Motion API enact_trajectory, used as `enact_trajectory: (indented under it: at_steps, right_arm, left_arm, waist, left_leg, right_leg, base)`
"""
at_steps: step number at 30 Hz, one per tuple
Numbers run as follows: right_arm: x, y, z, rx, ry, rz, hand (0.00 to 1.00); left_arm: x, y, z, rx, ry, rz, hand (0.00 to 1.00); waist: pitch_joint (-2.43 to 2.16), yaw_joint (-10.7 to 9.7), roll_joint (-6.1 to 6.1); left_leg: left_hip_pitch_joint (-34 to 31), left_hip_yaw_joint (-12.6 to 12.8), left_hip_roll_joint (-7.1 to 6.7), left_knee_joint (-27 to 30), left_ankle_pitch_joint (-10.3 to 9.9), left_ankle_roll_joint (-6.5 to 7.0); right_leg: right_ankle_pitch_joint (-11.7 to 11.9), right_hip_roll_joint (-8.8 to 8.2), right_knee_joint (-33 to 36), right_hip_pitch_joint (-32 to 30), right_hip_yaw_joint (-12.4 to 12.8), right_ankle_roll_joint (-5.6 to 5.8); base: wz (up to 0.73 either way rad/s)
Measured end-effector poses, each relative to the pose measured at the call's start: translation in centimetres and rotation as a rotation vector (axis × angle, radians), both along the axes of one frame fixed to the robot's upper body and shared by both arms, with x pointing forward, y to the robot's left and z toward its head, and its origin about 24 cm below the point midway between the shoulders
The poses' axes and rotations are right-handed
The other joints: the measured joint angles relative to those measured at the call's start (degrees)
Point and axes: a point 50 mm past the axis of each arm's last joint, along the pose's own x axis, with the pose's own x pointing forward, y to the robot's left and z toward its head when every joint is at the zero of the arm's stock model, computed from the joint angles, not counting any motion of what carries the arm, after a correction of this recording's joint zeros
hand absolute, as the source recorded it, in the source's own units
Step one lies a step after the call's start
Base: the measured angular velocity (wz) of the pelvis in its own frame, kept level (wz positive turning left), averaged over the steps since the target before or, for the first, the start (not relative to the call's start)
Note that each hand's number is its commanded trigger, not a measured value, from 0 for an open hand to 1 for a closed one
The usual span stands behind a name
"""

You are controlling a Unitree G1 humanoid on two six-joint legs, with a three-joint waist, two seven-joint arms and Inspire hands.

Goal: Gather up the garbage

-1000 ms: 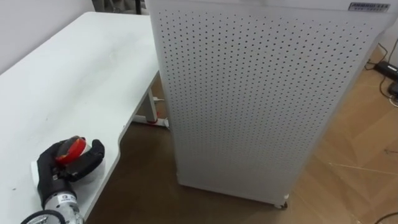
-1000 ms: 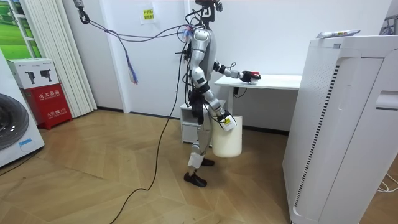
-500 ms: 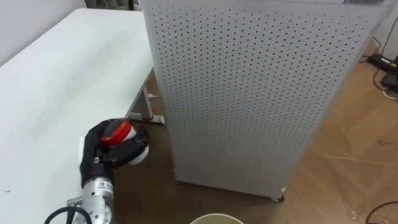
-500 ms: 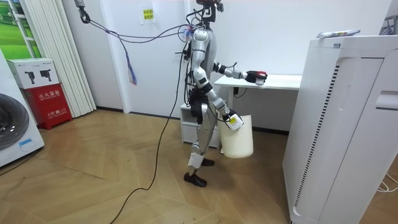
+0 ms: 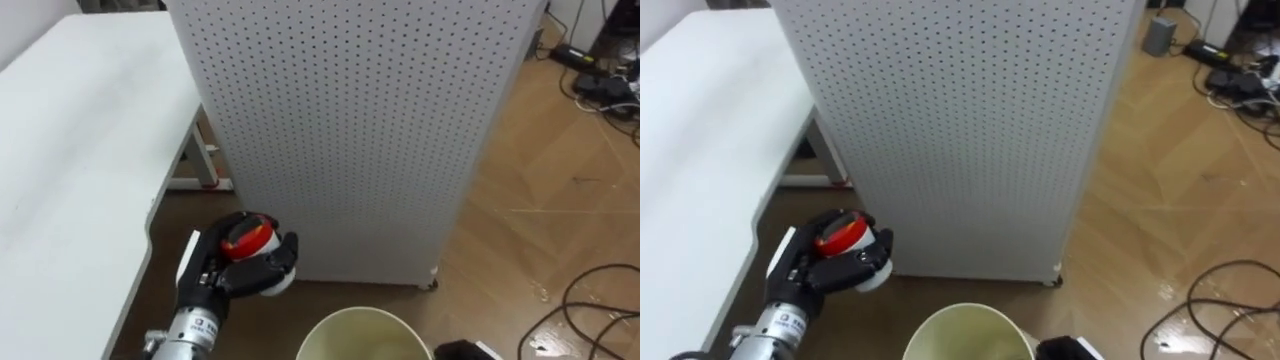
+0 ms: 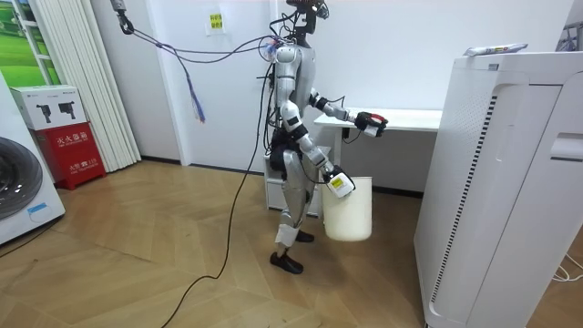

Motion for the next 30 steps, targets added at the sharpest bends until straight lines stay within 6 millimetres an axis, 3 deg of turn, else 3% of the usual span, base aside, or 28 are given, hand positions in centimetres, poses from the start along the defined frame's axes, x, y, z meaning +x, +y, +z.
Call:
enact_trajectory:
  at_steps: [3,5,13,28,29,30]
  right_arm:
    - [0.6,-0.2,0.4,0.002,-0.026,-0.018,1.0]
    - [0.7,0.0,0.5,0.017,-0.033,-0.033,1.0]
    - [0.5,0.2,0.2,0.017,-0.019,-0.033,1.0]
    - [0.3,1.2,-0.3,0.033,0.004,0.001,1.0]
    - [0.4,1.4,-0.2,0.033,0.002,0.004,1.0]
    - [0.5,1.5,-0.2,0.034,0.0,0.006,1.0]
  left_arm:
    - [-0.1,-0.6,-0.1,-0.009,0.002,-0.031,1.0]
    - [-0.2,-1.0,-0.3,-0.011,0.007,-0.07,1.0]
    - [-1.1,-1.4,-2.2,-0.006,0.088,-0.135,1.0]
    - [-1.6,-2.3,-2.7,-0.008,0.106,-0.227,1.0]
    - [-1.7,-2.4,-2.8,-0.008,0.108,-0.239,0.82]
    - [-1.7,-2.4,-2.8,-0.008,0.11,-0.242,0.31]
  waist:
    - [0.13,0.22,-0.1]
    - [0.5,0.47,-0.69]
    - [0.55,0.57,-0.71]
    - [0.52,0.51,-0.68]
    - [0.52,0.44,-0.68]
    - [0.52,0.38,-0.68]
  left_leg:
    - [-1.65,-0.87,-0.51,-0.17,-0.01,0.01]
    - [-2.51,-0.85,-1.05,-0.1,0.01,0.05]
    - [-4.66,-0.66,-1.38,0.73,0.23,0.41]
    - [-5.0,-0.61,-1.41,0.37,0.23,0.41]
    - [-5.01,-0.61,-1.42,0.37,0.23,0.41]
    - [-5.01,-0.61,-1.42,0.37,0.23,0.4]
  right_leg:
    - [0.32,-0.14,1.04,-3.07,1.38,-0.37]
    - [0.36,-0.28,2.09,-4.87,2.14,-0.31]
    - [1.06,-0.43,3.1,-7.58,3.18,-0.01]
    - [1.07,-0.21,3.04,-8.39,3.91,-0.02]
    - [1.07,-0.21,3.03,-8.39,3.92,-0.02]
    - [1.07,-0.21,3.03,-8.39,3.92,-0.02]
  base:
    - [-0.26]
    - [-0.12]
    - [-0.06]
    - [-0.02]
    - [0.0]
    - [0.0]
